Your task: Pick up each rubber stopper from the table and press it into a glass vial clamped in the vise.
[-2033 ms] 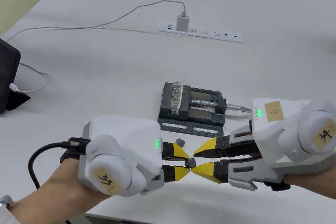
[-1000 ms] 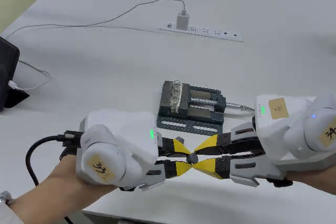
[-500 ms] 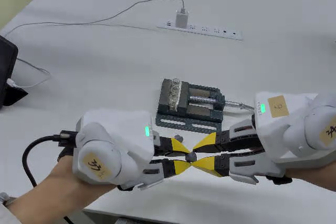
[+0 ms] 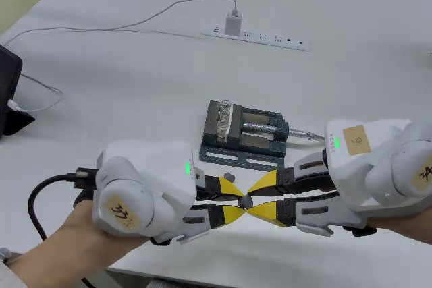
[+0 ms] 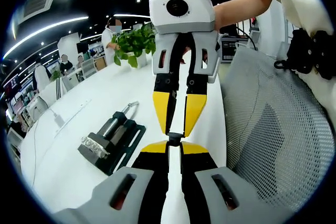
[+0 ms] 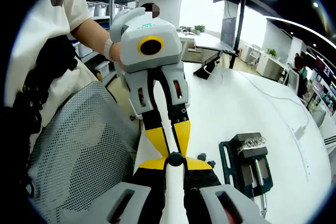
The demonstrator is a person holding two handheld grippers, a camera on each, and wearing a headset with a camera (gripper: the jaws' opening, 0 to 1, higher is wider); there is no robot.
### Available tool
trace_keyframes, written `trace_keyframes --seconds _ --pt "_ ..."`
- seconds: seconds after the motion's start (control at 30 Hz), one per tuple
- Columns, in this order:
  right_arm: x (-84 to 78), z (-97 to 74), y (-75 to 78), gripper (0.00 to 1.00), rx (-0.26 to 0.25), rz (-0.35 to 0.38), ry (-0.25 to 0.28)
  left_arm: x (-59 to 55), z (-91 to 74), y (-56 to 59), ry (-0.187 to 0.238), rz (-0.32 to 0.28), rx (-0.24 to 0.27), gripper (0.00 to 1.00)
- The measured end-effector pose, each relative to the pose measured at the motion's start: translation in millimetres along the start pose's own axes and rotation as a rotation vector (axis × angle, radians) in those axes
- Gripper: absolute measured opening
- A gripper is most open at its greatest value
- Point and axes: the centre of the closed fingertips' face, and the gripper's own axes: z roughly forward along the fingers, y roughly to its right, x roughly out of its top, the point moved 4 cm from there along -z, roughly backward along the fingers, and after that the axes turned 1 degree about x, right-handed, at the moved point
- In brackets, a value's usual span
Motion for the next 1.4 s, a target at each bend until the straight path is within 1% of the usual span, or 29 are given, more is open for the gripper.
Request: trace_keyframes --seconds 0.13,0.3,0.47,0.73,0.77,0.83,0.9,0.97,1.1,1.13,1.2,1.27,1.4 --pt "1.1 -1.1 1.2 0.08 0.001 -0.010 -0.002 0.9 0.2 -1.2 0.011 -0.015 0.004 0.04" --pt "1.9 -1.5 2.8 0.07 -0.002 -0.019 -0.014 1.2 0.8 -2.8 0.015 -0.019 0.007 0.04" --pt "2.2 -1.6 3.9 0.07 0.014 -0.005 -0.036 0.8 2.3 -2.4 0.021 -0.039 0.005 0.04" --pt "3.9 -1.5 7.7 0.06 0.040 -0.012 -0.071 0.8 3.5 -4.9 0.032 -0.068 0.017 0.05" --pt "4.7 -1.4 8.8 0.06 0.040 -0.010 -0.073 0.7 3.4 -6.2 0.032 -0.078 0.023 0.05" --pt "6.3 -2.1 10.6 0.06 0.045 -0.002 -0.080 -1.1 3.4 -7.3 0.021 -0.078 0.028 0.05" --pt "8.2 -3.0 14.2 0.06 0.040 0.002 -0.082 -3.9 3.7 -9.4 0.017 -0.097 0.043 0.12" --pt "8.1 -3.7 17.8 0.06 0.038 0.000 -0.090 -7.4 4.0 -11.2 0.008 -0.107 0.058 0.21" --pt "5.0 -4.5 25.0 0.06 0.037 -0.011 -0.114 -15.1 2.5 -17.4 0.006 -0.164 0.107 0.34" --pt "4.5 -4.7 26.6 0.06 0.033 -0.018 -0.117 -16.7 2.0 -19.1 0.005 -0.174 0.122 0.39" --pt "2.0 -4.2 29.9 0.06 0.035 -0.019 -0.131 -21.6 -0.3 -25.5 0.001 -0.207 0.180 0.53" --pt "-0.5 -3.9 31.7 0.06 0.038 -0.026 -0.144 -26.1 -2.5 -30.4 0.001 -0.240 0.216 0.66" --pt "-1.5 -4.1 34.7 0.06 0.048 -0.038 -0.160 -32.8 -8.5 -38.4 0.006 -0.282 0.267 0.80"
